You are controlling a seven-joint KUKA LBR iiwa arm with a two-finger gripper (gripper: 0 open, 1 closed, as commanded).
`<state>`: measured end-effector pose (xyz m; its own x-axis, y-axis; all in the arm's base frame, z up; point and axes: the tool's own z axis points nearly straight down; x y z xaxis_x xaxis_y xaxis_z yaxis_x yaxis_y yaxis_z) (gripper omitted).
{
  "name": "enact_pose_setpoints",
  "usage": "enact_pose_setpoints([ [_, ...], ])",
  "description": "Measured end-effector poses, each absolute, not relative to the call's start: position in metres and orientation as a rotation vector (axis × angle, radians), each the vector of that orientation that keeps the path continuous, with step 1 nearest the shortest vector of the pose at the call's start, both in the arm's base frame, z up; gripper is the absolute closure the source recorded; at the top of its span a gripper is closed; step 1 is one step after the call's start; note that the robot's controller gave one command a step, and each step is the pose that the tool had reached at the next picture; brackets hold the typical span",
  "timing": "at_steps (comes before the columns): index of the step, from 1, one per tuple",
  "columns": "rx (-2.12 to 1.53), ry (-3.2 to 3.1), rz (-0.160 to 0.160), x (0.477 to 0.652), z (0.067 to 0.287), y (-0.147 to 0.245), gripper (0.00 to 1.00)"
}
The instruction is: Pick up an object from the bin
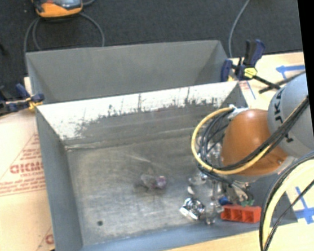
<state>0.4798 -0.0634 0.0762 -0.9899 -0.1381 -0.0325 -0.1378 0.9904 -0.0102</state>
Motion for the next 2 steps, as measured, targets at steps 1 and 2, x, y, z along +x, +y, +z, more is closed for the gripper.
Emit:
enact_pose_setpoints([
  [1, -0.216, 3.117, -0.007, 0.4762, 0.0756, -0.0631, 1.00],
  [2, -0.213, 3.104, -0.008, 0.4795, 0.0758, -0.0626, 0.00],
])
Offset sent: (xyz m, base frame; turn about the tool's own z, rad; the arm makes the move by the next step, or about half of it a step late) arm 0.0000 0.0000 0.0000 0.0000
